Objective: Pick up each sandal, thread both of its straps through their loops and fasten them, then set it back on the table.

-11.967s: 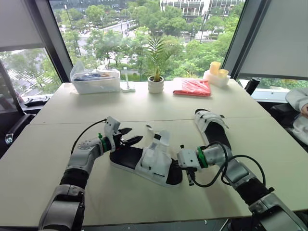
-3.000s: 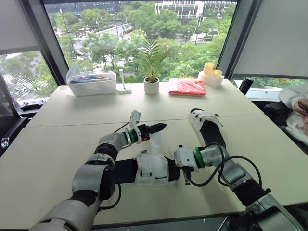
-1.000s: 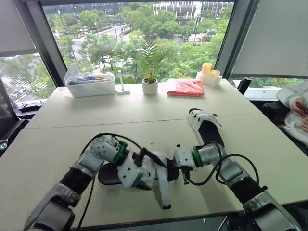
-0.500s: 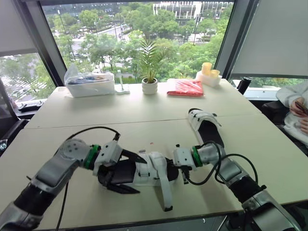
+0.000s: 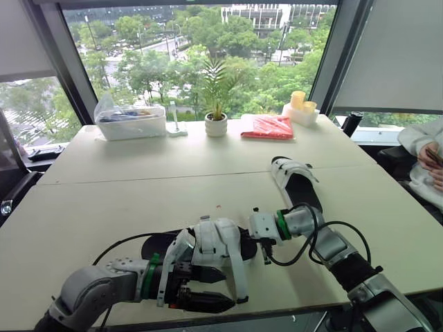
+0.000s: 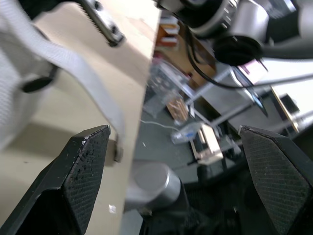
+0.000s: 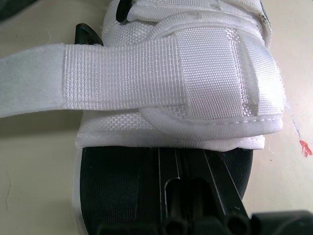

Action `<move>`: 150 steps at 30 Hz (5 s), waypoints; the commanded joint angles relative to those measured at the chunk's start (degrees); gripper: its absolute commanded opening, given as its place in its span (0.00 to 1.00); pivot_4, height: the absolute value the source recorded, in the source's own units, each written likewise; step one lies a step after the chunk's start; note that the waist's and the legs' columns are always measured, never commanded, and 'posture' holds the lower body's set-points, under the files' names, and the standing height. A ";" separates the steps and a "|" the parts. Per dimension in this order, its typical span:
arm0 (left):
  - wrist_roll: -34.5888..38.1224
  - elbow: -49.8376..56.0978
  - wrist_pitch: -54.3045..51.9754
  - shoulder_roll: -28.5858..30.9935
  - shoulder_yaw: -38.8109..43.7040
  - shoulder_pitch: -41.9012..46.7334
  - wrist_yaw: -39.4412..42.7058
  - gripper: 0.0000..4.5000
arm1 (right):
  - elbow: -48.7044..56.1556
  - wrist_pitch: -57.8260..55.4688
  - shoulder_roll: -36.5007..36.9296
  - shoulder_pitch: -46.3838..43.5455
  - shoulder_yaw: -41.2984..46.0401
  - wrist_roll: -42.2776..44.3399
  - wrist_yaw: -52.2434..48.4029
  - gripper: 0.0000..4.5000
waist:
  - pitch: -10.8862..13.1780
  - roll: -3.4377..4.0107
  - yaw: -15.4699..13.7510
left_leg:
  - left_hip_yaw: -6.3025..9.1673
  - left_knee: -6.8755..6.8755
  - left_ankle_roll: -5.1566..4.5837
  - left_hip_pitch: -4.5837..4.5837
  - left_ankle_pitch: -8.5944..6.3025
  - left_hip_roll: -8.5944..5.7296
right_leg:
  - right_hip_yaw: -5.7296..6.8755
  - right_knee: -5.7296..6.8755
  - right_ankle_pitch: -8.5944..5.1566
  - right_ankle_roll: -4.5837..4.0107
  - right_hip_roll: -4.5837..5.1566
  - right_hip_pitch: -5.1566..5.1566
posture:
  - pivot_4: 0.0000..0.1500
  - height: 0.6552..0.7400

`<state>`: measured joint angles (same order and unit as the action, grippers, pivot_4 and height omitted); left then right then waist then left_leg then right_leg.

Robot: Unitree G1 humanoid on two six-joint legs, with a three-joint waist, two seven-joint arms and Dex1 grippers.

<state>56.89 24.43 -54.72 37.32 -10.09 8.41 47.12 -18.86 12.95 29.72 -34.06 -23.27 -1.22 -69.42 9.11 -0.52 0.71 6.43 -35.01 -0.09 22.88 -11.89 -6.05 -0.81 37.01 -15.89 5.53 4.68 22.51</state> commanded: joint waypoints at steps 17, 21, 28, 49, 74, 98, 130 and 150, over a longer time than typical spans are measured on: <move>-4.54 -8.02 -5.88 -10.74 -4.25 7.95 -2.32 0.35 | 0.22 -2.40 0.89 2.88 -2.19 -2.91 -0.81 0.00 | -0.01 -0.01 -0.09 | -0.01 0.03 0.08 0.01 -0.05 -0.01 | 0.01 -0.05 -0.01 0.00 0.01 0.00 | 1.00 1.00; -4.91 -8.44 -6.16 -11.39 -3.93 8.46 -1.81 0.01 | 0.65 -2.79 0.97 3.12 -2.09 -2.93 -0.70 0.00 | -0.02 -0.02 -0.19 | 0.00 -0.01 0.13 0.00 -0.09 -0.01 | 0.02 -0.09 -0.01 -0.01 0.02 -0.07 | 1.00 1.00; -2.06 -8.57 -7.52 -10.25 1.07 10.35 0.32 0.01 | 0.17 -2.68 0.78 2.74 -1.95 -3.14 -0.49 0.00 | -0.01 -0.03 -0.13 | 0.00 0.01 0.17 0.01 -0.11 -0.01 | 0.02 -0.10 -0.04 -0.03 0.02 -0.04 | 1.00 1.00; -2.36 -26.30 -11.17 -9.95 7.82 26.46 2.92 0.01 | -2.98 -0.59 0.10 0.60 -2.37 -3.59 0.09 0.00 | 0.03 -0.09 0.02 | 0.01 0.00 0.17 0.03 -0.10 -0.01 | 0.04 -0.07 -0.03 0.04 -0.01 0.00 | 1.00 1.00; -13.78 -40.69 -14.23 -7.20 -1.87 35.91 22.22 0.01 | -1.40 -1.49 0.73 1.93 -2.14 -3.54 0.98 0.00 | 0.04 -0.11 0.13 | 0.02 0.05 0.19 0.04 -0.11 -0.01 | 0.04 -0.07 -0.03 0.08 -0.01 0.05 | 1.00 1.00; -13.42 -40.32 -19.39 -6.33 -1.46 38.08 26.54 0.01 | -0.60 -1.84 1.16 2.52 -2.20 -3.58 1.39 0.00 | 0.05 -0.12 0.14 | 0.04 0.05 0.23 0.06 -0.14 -0.01 | 0.04 -0.07 -0.05 0.10 -0.01 0.08 | 1.00 1.00; -37.98 -48.87 20.08 -8.60 -12.41 36.46 34.63 0.01 | 2.10 -3.53 2.10 3.89 -1.93 -3.39 1.33 0.00 | 0.04 -0.12 -0.12 | 0.04 0.16 0.18 0.12 -0.12 -0.02 | 0.05 -0.26 -0.06 0.08 0.02 0.06 | 1.00 1.00; -39.00 -47.90 24.22 -12.14 -8.12 40.28 35.83 0.01 | 1.39 -3.43 1.43 3.36 -2.01 -3.50 1.72 0.00 | 0.04 -0.13 -0.08 | 0.08 0.12 0.13 0.15 -0.10 -0.02 | 0.09 -0.25 0.02 0.26 -0.01 0.07 | 1.00 1.00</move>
<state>18.01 -23.68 -31.01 25.03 -19.37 47.43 82.50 -14.80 11.05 30.82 -32.06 -23.22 -1.49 -67.57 9.15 -0.65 0.63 6.51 -34.89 0.04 23.03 -11.99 -6.07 -0.72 36.76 -15.87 5.79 4.67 22.59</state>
